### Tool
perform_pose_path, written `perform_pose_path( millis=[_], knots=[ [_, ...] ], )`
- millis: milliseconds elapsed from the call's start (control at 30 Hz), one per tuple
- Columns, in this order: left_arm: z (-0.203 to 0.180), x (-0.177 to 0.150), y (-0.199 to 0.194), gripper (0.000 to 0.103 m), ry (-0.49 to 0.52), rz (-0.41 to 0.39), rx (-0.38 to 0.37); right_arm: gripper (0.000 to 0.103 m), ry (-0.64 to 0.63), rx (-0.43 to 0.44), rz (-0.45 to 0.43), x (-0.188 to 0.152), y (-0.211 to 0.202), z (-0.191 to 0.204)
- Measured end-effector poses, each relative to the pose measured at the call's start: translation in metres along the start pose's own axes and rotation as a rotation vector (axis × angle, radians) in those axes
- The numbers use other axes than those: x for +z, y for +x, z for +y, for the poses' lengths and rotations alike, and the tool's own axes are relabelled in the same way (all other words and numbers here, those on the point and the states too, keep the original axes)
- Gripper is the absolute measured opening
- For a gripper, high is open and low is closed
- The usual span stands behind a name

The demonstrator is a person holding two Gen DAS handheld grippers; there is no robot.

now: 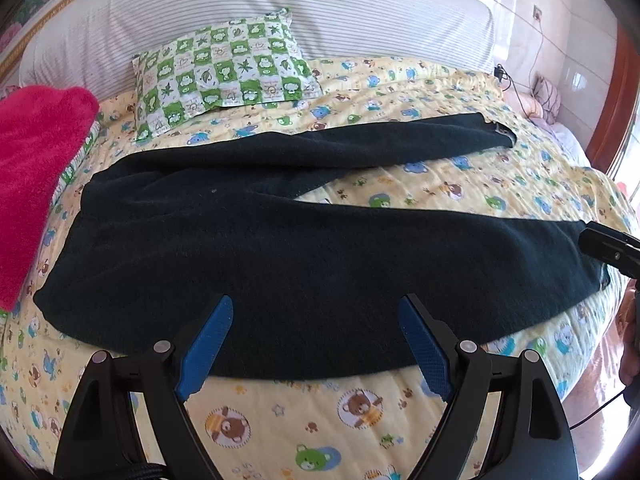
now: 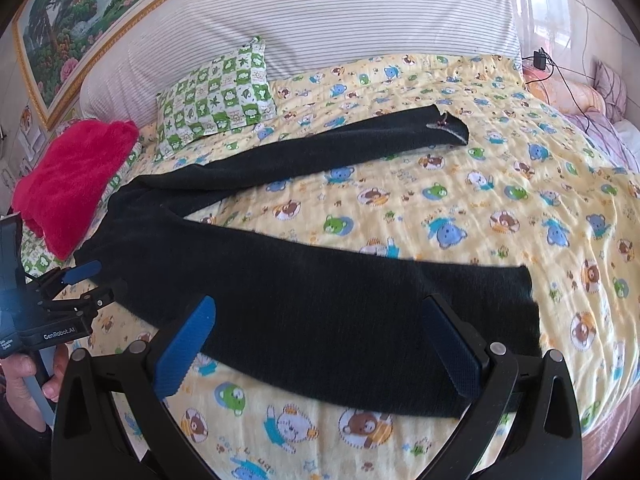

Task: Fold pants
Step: 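Grasp the pants waistband with the left gripper while the right gripper grasps a leg cuff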

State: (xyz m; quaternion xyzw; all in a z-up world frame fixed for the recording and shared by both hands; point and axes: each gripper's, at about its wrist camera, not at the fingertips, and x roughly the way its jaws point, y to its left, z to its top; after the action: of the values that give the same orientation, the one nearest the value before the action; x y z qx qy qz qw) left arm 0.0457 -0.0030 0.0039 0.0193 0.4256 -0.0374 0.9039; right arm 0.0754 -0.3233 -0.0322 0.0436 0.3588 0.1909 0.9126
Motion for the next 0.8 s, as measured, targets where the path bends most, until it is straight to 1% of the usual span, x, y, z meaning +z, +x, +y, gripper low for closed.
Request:
perform_pose_path(
  millis=[300,467,667,800],
  knots=[
    [0.004,0.026,0.014,0.085,0.028,0.003,0.032,0.103,0.034,0.008,-0.005,0.026,0.013,-0.015],
    [0.007,0.042,0.025,0.085,0.069,0.01,0.054,0.103,0.086,0.022,0.002,0.037,0.022,-0.033],
    [0.014,0.065,0.041,0.085,0.124,0.009,0.094,0.103,0.113,0.0,0.005,0.057,0.033,-0.053],
    [0.017,0.081,0.054,0.085,0.176,0.013,0.11,0.103,0.141,-0.014,-0.003,0.076,0.042,-0.068]
  ],
)
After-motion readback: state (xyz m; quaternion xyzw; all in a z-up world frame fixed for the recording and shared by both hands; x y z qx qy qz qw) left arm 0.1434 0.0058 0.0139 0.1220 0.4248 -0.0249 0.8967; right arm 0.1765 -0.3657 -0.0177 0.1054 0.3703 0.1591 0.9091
